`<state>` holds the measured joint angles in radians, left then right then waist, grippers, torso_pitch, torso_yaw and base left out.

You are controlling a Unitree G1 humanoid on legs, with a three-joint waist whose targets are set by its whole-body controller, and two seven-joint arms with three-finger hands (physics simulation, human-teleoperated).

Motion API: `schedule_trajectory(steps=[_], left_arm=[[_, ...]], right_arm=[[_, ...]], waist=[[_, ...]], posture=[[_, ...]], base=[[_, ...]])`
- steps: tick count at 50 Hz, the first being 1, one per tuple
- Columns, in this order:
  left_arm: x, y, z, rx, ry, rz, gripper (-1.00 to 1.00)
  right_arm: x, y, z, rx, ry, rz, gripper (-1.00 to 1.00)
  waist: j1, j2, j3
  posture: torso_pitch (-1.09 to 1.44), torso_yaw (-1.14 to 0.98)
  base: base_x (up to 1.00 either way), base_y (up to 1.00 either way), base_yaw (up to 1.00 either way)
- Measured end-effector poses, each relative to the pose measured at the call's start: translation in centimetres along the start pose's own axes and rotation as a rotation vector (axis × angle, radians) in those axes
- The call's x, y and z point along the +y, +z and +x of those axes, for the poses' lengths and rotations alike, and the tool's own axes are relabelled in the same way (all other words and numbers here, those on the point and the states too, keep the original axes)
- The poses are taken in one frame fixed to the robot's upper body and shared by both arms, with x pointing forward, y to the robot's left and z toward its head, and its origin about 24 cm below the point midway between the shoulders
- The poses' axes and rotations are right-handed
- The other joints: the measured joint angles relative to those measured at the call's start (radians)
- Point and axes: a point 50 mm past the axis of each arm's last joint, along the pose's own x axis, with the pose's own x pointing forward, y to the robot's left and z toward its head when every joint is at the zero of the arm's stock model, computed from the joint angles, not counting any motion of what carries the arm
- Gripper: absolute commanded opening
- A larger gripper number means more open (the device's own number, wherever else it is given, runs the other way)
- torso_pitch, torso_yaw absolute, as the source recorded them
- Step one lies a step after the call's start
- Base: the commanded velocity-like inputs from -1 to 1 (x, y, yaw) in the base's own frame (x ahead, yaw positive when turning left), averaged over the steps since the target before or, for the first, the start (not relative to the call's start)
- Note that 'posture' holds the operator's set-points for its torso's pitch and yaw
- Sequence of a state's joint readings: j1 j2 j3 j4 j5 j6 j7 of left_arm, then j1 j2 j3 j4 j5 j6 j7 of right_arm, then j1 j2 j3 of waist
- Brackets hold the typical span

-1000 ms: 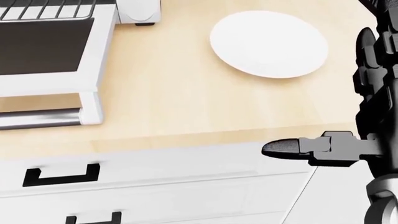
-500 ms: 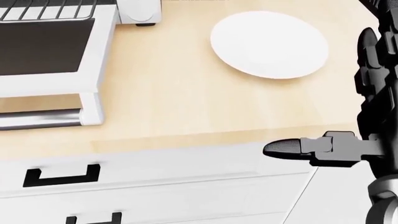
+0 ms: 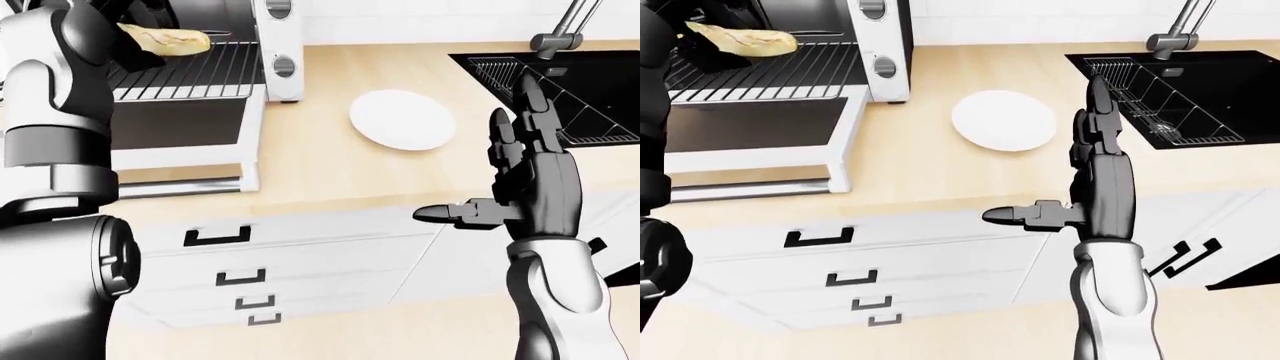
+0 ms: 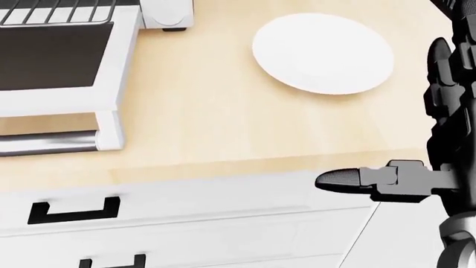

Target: Place the baguette on the rack of the toaster oven.

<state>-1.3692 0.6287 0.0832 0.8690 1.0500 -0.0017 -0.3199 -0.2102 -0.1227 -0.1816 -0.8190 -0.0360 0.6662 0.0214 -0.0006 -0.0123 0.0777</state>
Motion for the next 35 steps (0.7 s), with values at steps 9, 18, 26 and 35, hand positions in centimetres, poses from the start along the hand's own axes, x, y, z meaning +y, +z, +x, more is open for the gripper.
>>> schedule_trajectory(steps=[9,18,26,35], left_arm=[[0.1,0.2,-0.3,-0.007,-0.002,0.004,0.05],[0.9,0.6,-0.8,-0.019,0.019,0.005,0.47],[1.3,0.7,-1.4,-0.026,0.024,0.007,0.5],[2.4,0.9,-2.5,-0.035,0.041,0.009,0.46]], right_arm=[[0.0,-0.2,0.0,0.005,0.0,0.001,1.0],[0.0,-0.3,0.0,0.004,-0.002,0.003,1.0],[-0.1,-0.2,0.1,0.001,-0.002,0.003,1.0],[0.1,-0.3,0.0,0.005,0.001,0.005,1.0]], waist=[[0.0,0.0,0.001],[0.0,0.002,-0.001],[0.0,0.004,0.0],[0.001,0.002,0.003]], posture=[[0.06,0.0],[0.06,0.0],[0.06,0.0],[0.06,0.0]], base=[[0.0,0.0,0.0],[0.0,0.0,0.0],[0.0,0.0,0.0],[0.0,0.0,0.0]])
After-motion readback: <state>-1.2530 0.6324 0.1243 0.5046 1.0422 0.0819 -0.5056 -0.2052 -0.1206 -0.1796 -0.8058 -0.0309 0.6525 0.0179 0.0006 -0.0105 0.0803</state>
